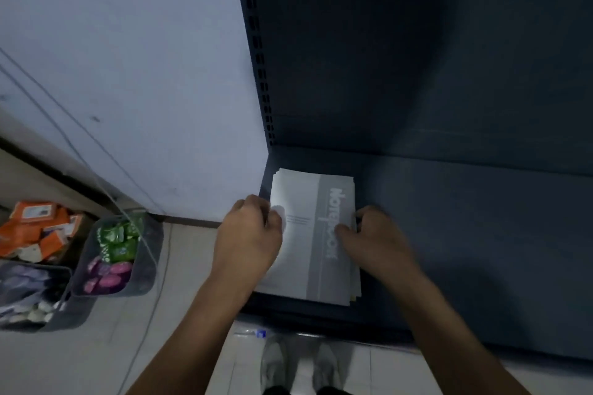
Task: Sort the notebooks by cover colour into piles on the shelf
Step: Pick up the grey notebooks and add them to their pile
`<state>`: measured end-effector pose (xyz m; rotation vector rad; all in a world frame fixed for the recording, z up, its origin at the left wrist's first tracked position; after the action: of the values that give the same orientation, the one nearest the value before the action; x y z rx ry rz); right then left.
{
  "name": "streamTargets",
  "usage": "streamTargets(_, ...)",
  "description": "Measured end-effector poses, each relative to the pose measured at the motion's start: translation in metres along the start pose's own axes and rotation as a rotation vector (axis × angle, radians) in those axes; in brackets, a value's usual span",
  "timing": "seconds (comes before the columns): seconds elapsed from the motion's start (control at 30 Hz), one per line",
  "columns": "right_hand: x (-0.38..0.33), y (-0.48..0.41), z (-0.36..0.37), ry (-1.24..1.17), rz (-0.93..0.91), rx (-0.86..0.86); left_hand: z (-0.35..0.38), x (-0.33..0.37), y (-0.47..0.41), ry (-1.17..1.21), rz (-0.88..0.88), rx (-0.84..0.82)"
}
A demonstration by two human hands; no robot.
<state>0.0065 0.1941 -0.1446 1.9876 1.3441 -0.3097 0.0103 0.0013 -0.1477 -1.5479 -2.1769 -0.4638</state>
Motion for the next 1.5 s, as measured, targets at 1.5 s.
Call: streamTargets(1.5,-0.018,0.049,0.014,0.451,0.004,0.127,-0.003,0.012,0.032,-0.340,0.232,-0.068)
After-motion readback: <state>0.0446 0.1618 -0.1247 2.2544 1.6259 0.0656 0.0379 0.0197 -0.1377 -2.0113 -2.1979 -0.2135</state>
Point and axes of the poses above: each hand's wrist, its own y-axis away from the middle knuckle, its own z-axis out of the palm, x = y × z, the point moved 1 cm from there along -y, towards the middle knuckle, and after that the axes turned 6 degrees about x, right-handed, at the moved point
